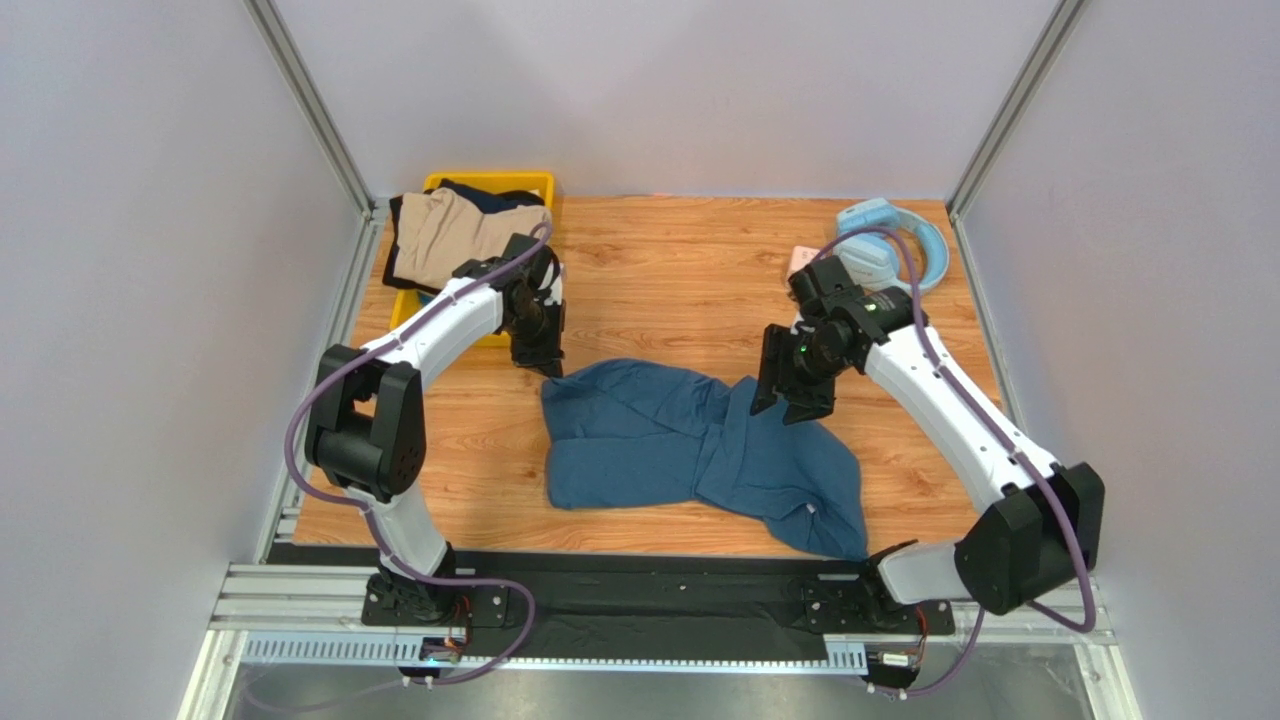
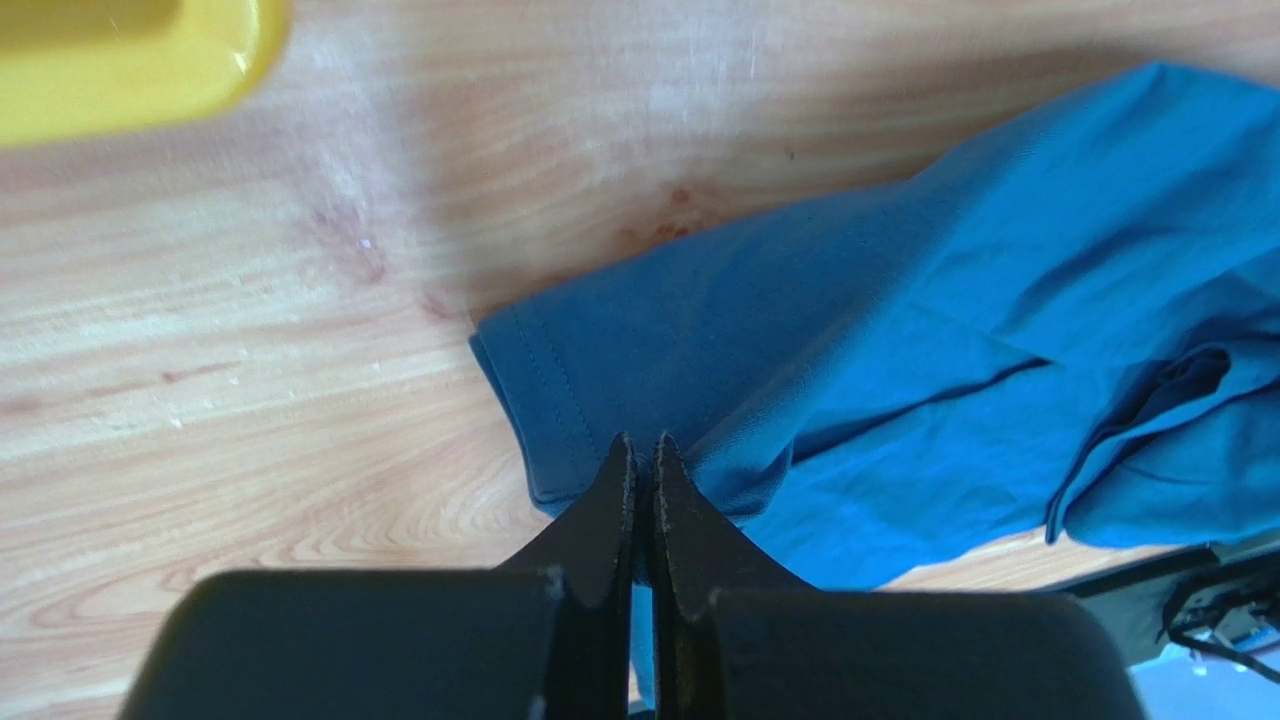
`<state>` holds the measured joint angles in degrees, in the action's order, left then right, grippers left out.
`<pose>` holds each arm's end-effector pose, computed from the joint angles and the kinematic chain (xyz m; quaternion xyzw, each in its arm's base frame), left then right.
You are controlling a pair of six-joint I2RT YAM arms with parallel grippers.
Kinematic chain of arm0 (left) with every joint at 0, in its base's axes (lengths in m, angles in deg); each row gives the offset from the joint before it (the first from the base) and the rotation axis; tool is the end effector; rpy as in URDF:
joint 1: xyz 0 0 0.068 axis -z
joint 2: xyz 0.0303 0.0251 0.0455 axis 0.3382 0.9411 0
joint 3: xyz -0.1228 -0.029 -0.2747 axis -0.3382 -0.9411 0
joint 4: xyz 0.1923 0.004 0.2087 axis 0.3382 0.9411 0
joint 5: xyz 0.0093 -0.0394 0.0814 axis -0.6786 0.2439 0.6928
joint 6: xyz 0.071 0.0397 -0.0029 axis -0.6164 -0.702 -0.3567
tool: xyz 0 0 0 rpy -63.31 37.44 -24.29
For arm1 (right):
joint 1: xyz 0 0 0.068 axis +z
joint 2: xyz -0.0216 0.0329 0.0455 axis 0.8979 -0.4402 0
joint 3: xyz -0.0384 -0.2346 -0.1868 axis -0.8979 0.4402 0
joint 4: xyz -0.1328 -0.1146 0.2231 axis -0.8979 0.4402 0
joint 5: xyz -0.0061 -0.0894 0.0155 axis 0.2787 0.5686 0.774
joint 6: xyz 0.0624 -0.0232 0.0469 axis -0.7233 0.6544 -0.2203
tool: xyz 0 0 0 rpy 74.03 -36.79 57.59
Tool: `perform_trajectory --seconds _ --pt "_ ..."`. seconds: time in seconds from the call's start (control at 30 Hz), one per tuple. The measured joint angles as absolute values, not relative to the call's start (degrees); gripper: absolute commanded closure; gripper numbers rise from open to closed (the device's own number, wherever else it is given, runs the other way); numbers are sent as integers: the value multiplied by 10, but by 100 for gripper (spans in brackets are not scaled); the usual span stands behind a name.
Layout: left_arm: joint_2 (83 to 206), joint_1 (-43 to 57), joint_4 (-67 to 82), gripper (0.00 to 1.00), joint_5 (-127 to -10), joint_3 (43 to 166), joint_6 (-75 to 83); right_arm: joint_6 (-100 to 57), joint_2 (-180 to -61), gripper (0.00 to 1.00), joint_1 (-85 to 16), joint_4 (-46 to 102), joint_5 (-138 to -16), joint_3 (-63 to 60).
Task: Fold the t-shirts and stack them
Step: Flatten the tshirt out
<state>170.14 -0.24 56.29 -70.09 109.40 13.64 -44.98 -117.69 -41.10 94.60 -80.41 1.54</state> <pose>0.3674 -0.1430 0.2119 0.0022 0.9827 -0.1357 0.1263 0.2489 0.1189 0.2964 0.0512 0.9836 0.1484 0.0892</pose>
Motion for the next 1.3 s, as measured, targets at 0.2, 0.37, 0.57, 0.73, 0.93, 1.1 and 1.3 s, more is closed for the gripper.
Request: perform_trajectory --seconds 0.2,0.37,0.57,0.73,0.93,1.1,1.3 --pt "1690 -2 557 100 -709 1067 141 -448 -1242 45 -345 930 -809 24" --pt "1690 -3 548 100 -717 1064 144 -448 -1319 45 -308 915 -809 28" --pt "1690 -3 541 100 -721 1060 145 -448 -1346 45 -305 914 -799 28" --pt "1690 -3 535 100 -722 1050 145 -448 -1358 46 -304 914 -791 28" --pt "1690 -3 531 100 -723 1050 145 -451 -1369 48 -285 908 -787 31" --pt "1690 -3 525 100 -723 1045 145 -453 -1407 87 -260 895 -779 34" --pt "1690 -3 524 100 -723 1036 143 -458 -1422 96 -253 894 -755 34"
